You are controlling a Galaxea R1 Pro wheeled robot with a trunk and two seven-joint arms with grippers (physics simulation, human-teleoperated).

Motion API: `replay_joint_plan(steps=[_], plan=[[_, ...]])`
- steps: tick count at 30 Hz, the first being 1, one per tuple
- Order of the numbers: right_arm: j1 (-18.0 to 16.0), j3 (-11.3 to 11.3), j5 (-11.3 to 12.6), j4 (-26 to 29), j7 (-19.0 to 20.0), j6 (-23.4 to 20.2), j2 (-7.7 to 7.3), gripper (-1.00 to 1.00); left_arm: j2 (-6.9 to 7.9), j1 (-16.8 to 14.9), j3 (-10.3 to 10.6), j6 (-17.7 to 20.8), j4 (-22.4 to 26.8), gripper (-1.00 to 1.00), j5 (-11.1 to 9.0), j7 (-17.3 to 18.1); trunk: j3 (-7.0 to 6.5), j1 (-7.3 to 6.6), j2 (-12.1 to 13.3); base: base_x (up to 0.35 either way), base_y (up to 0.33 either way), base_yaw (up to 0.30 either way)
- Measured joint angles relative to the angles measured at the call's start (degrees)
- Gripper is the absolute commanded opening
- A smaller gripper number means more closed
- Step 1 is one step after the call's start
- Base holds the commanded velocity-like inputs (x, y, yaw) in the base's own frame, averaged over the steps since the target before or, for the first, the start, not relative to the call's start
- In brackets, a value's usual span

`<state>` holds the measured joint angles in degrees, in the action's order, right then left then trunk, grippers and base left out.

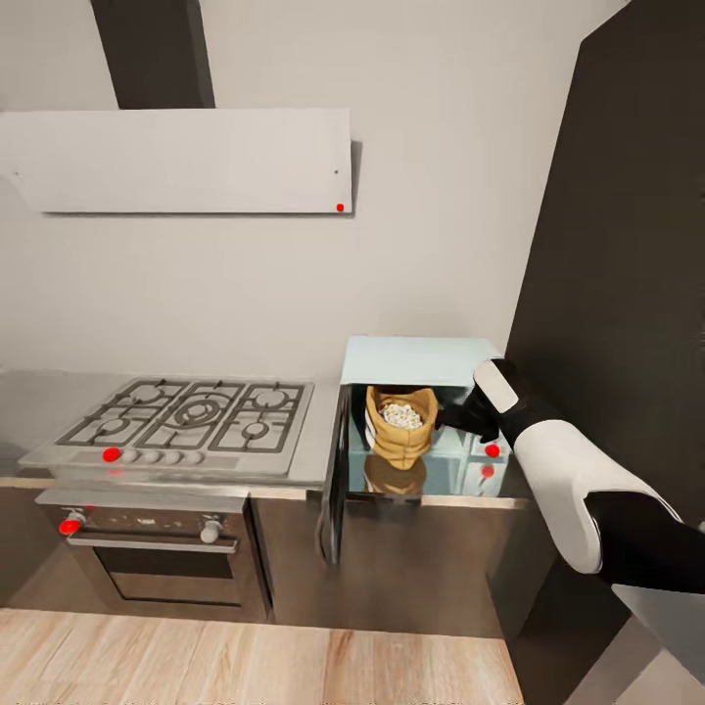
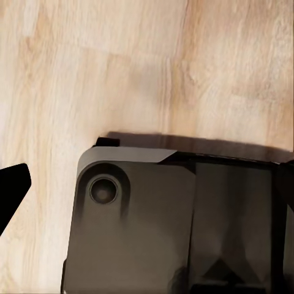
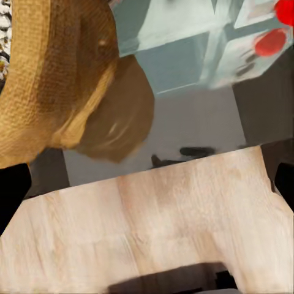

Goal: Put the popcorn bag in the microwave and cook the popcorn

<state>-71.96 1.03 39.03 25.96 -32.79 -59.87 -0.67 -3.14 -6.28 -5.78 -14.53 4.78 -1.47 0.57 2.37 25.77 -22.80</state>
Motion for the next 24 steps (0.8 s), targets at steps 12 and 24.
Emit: replay_joint_plan(steps=[12, 24], plan=[[33.7, 1.8, -0.9, 43.2, 4.5, 5.5, -0.82, 1.0, 0.0, 0.0, 0.1, 0.0, 0.0, 1.0, 0.0, 0.0, 0.02, -0.04, 0.0, -0.014, 0.0, 0.0], [45.7, 14.2, -17.5, 40.0, 5.6, 40.2, -0.56, 1.0, 0.0, 0.0, 0.0, 0.0, 0.0, 1.0, 0.0, 0.0, 0.0, -0.02, 0.0, 0.0, 0.0, 0.0]])
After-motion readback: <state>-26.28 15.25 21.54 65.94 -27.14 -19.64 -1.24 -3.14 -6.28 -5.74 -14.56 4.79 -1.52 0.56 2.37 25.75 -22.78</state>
